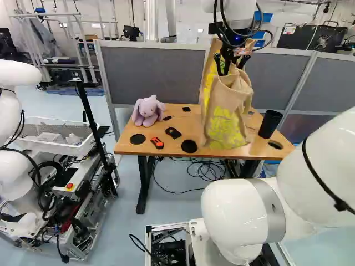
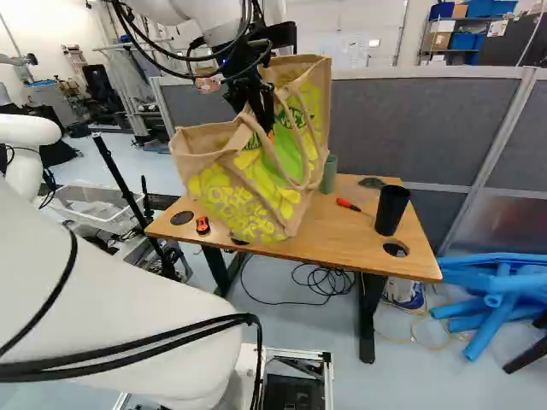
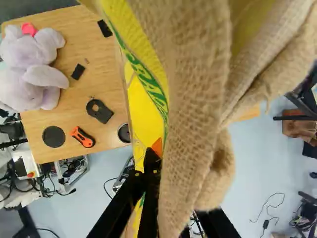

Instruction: Pick up the bag on the ground and place it on the table

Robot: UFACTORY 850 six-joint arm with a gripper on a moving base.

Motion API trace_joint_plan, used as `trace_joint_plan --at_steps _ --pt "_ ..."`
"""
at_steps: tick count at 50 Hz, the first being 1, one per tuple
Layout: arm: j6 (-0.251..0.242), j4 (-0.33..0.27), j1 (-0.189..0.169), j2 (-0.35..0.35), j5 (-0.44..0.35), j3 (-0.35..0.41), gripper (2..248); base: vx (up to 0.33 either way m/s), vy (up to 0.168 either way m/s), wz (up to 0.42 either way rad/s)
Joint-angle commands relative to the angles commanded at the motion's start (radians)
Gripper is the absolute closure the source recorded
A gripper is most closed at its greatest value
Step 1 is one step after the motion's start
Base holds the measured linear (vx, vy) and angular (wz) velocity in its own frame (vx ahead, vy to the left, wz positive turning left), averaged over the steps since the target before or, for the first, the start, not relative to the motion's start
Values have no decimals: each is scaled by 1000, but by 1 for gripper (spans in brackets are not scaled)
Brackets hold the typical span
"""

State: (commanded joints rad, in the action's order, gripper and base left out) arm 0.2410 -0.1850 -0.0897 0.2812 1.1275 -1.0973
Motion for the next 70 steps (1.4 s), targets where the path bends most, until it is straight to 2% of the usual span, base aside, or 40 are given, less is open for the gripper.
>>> trace_joint_plan --at_steps 70 --pt "-736 0 0 0 0 0 228 0 0 0"
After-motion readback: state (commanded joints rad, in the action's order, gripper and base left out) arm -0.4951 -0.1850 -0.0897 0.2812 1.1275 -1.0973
